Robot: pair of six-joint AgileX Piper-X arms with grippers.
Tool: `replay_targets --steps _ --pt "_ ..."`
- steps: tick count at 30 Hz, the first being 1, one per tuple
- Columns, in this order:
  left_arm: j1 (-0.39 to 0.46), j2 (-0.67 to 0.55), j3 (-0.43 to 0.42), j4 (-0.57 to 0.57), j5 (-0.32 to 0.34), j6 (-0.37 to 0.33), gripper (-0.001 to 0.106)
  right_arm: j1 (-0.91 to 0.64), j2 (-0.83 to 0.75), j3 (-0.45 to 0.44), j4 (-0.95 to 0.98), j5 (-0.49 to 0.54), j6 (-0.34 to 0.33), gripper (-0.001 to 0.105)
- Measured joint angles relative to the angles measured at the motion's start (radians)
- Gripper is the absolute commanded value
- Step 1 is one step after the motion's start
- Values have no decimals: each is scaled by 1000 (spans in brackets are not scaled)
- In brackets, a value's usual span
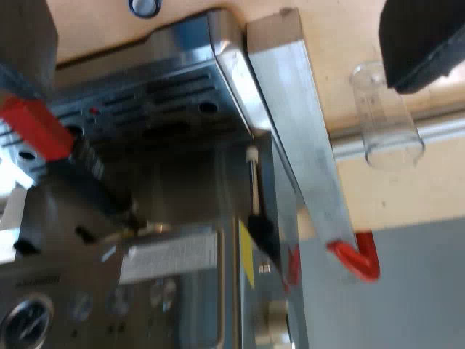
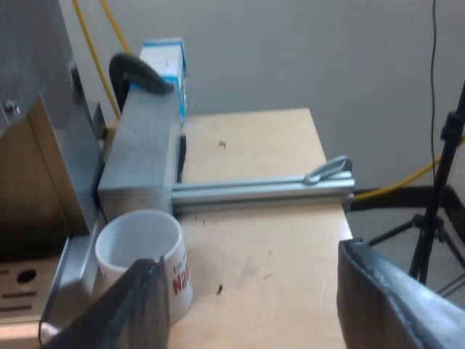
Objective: Remove mug from coffee machine
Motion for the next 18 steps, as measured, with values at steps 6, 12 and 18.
replay_targets --steps 6,12,18 --pt "0 0 50 49 19 2 90 0 -3 52 48 -39 0 54" --pt "0 -2 121 47 -57 4 90 0 -3 106 48 -52 0 54" --pt "0 -2 150 28 -89 4 90 0 -3 157 48 -52 0 54"
